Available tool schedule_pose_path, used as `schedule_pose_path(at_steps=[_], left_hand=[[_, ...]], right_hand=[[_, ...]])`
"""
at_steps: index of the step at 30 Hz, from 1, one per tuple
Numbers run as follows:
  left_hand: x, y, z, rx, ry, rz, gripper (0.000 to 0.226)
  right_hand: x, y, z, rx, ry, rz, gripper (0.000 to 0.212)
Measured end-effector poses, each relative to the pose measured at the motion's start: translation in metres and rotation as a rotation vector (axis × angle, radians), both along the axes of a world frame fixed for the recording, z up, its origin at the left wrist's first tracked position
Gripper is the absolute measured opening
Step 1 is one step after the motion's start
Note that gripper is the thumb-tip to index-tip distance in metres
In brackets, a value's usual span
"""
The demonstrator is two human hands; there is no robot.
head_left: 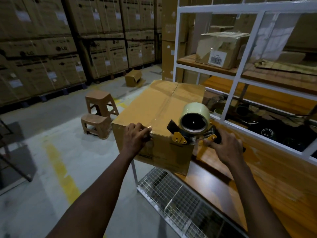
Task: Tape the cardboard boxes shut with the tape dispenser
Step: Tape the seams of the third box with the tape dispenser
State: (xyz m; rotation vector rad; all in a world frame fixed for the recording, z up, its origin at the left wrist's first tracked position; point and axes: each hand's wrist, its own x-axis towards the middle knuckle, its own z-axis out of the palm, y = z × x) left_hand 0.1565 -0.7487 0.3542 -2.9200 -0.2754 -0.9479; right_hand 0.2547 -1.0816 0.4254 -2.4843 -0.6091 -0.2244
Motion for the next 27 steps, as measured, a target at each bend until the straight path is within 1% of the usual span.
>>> schedule_pose_path(at_steps=[4,8,11,14,16,22,24,27], left_hand=[[0.000,-0.002,-0.003,-0.026,-0.013,0.037,0.050],[-0.002,-0.019,-0.002,-0.012,-0.029,0.071,0.051],[0.004,-0.046,0.002,0.011,-0.016,-0.051,0.056],[0.022,-0.085,0.008,0.041,0.048,-0.149,0.052],[0.031,-0.099,0.008,0.048,0.076,-0.141,0.048],[0.030,-0.098,0.004,0.030,0.058,-0.075,0.043],[0.029,-0.100,0.003,0.020,0.050,-0.069,0.043],[0.028,-0.099,0.002,0.020,0.029,-0.070,0.043]], right_hand=[[0.008,-0.044,-0.006,0.003,0.020,-0.032,0.059],[0.004,-0.048,-0.008,0.027,0.061,-0.038,0.055],[0.007,-0.049,-0.007,0.014,0.056,-0.021,0.052],[0.008,-0.048,-0.006,-0.010,0.015,-0.002,0.052],[0.007,-0.048,-0.006,0.005,0.012,0.004,0.052],[0.015,-0.054,-0.019,0.091,0.053,0.027,0.049],[0.014,-0.062,-0.023,0.114,0.035,0.016,0.048],[0.018,-0.090,-0.029,0.123,0.031,-0.001,0.059]])
